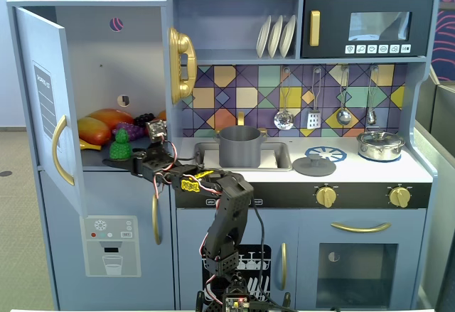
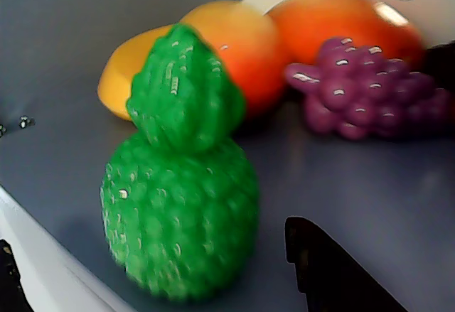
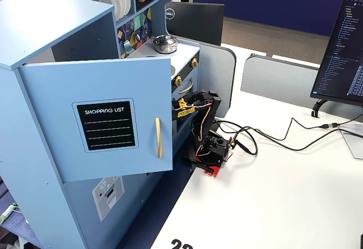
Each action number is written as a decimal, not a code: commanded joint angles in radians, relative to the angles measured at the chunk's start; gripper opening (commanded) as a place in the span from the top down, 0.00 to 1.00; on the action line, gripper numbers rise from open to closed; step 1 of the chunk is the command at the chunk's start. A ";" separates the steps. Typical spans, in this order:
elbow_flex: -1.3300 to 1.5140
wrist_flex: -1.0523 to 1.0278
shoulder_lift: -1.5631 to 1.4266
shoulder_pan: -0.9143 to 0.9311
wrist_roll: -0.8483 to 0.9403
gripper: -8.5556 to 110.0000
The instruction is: Pick up the green pineapple from the left cabinet and place it in the gray recipient
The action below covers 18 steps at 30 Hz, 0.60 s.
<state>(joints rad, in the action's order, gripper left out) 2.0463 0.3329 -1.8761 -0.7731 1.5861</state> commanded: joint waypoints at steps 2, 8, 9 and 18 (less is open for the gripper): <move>-0.179 0.041 0.091 0.018 0.008 0.57; -0.250 0.035 0.160 0.015 0.015 0.60; -0.253 0.028 0.161 0.012 0.020 0.62; -0.186 -0.026 0.048 -0.094 0.021 0.93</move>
<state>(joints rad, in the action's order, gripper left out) 1.8669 0.3252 -1.7196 -0.8145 1.6137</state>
